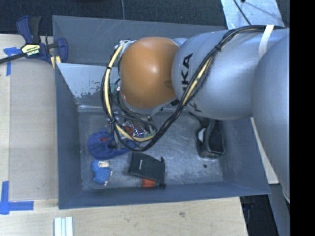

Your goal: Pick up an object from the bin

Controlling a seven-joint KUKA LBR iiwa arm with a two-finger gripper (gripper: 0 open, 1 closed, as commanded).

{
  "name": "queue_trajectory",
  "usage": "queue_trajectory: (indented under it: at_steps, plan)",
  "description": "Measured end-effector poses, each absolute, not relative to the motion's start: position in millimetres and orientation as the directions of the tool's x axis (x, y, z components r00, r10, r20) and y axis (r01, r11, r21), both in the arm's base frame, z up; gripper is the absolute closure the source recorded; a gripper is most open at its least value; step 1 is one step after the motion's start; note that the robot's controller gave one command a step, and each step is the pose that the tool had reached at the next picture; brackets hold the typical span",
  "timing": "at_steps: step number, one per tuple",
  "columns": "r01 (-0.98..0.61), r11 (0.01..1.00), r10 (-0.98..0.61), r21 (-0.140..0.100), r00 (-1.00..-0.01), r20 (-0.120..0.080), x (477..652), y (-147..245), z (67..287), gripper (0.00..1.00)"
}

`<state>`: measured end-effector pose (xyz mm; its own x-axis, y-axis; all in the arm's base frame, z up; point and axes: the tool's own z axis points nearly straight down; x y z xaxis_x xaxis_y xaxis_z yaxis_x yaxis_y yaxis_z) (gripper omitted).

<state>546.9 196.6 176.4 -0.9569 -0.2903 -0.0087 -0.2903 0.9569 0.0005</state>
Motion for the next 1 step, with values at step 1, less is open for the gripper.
queue_trajectory:
  at_steps: [1]
  plan:
    - [-0.300,0.954,-0.300,0.001,-0.954,-0.012,528.2,208.6,272.2,1.00]
